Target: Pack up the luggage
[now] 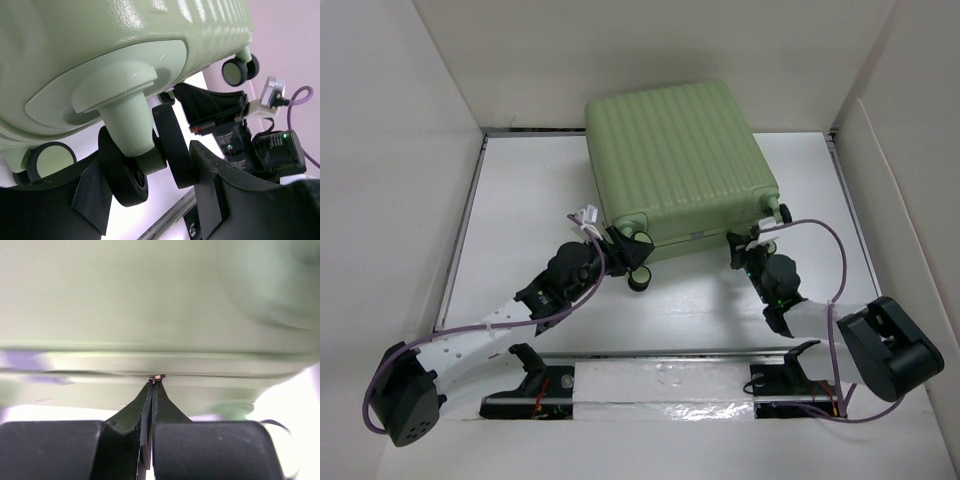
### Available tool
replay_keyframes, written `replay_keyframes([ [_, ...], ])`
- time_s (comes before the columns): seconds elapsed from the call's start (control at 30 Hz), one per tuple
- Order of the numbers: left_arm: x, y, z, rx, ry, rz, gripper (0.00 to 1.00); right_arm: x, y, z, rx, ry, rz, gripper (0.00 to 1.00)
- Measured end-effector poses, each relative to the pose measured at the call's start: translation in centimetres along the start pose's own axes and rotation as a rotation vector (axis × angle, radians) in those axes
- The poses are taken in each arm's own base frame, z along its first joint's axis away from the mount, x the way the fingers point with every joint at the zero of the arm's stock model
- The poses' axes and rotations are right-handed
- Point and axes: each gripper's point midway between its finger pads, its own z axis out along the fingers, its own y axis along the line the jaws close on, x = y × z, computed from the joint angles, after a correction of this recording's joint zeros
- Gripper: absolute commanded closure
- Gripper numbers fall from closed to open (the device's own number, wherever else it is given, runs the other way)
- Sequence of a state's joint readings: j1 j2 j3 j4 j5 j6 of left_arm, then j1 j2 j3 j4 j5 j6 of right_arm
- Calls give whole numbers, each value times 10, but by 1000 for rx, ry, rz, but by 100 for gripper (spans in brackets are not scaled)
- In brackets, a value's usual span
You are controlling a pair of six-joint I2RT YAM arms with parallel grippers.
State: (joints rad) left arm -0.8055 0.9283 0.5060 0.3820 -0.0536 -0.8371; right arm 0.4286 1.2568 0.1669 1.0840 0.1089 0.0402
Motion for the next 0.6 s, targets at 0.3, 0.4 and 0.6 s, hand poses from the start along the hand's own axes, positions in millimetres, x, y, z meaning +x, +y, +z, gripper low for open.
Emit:
replay_keyframes([
  [0.3,11,-14,11,41,78,-35,100,1,159,-14,-366,27,15,100],
  [0.4,15,-23,10,65,118,-56,100,1,205,-19,-447,24,26,100],
  [0.6,20,-25,5,67,183,-110,100,14,264,-11,-563,27,133,100],
])
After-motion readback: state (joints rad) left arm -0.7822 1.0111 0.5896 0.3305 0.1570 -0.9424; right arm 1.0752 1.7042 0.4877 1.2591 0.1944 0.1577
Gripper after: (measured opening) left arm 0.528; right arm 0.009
